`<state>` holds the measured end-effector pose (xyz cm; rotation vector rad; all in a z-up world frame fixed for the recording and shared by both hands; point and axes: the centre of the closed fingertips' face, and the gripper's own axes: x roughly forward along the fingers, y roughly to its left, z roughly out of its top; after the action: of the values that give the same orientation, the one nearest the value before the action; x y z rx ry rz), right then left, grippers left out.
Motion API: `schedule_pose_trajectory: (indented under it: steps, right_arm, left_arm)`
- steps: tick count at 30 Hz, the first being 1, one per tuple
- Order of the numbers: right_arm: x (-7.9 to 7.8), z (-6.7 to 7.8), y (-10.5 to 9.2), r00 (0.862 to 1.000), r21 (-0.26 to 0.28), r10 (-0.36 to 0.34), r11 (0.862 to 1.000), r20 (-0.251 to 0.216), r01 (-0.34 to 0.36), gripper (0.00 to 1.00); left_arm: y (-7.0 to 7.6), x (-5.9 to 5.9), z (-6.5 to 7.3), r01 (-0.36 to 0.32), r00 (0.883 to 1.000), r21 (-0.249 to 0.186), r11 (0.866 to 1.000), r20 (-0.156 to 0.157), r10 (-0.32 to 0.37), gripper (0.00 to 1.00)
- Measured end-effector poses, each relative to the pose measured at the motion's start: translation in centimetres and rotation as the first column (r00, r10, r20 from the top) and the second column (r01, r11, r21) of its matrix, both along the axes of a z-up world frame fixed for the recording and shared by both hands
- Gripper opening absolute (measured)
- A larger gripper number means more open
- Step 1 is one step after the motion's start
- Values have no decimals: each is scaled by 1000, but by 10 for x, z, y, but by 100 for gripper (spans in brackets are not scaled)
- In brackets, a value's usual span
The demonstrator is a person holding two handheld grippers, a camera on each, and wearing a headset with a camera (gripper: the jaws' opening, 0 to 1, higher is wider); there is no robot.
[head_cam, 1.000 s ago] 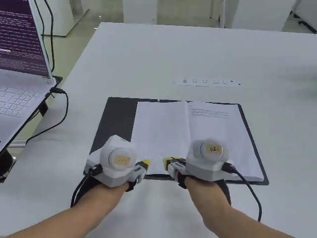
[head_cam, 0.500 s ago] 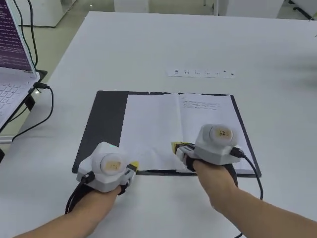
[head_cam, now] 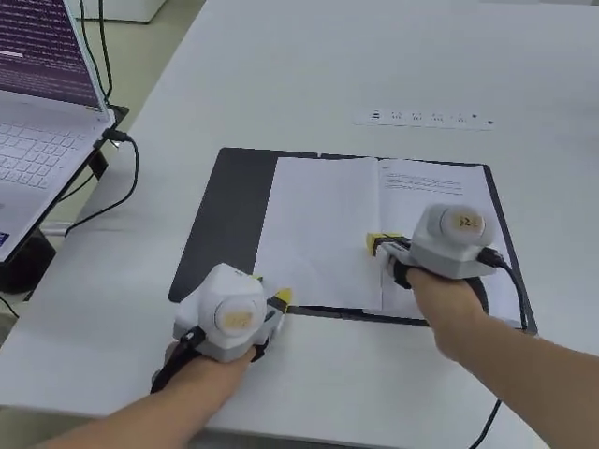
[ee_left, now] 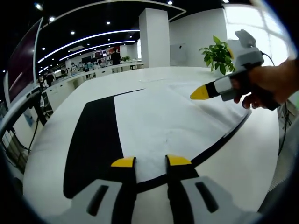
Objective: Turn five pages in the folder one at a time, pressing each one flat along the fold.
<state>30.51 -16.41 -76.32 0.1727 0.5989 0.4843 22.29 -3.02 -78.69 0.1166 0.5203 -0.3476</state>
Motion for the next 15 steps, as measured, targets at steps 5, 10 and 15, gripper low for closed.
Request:
schedule_pose_trajectory:
  steps: [5, 10, 15]
  right_arm:
    - [15, -7, -1, 1000, -5, 0, 1000, 5, 0, 0]
    - [29, -12, 0, 1000, -25, 1, 1000, 21, -1, 0]
    - [42, -6, 4, 998, -35, -6, 999, 55, 8, 0]
  left_arm:
    - [0, 1, -1, 1, 1000, -1, 1000, 4, -1, 23]
    - [1, 2, -3, 0, 1000, -1, 1000, 12, 0, 23]
    - [1, 3, -4, -1, 1000, -1, 1000, 18, 1, 23]
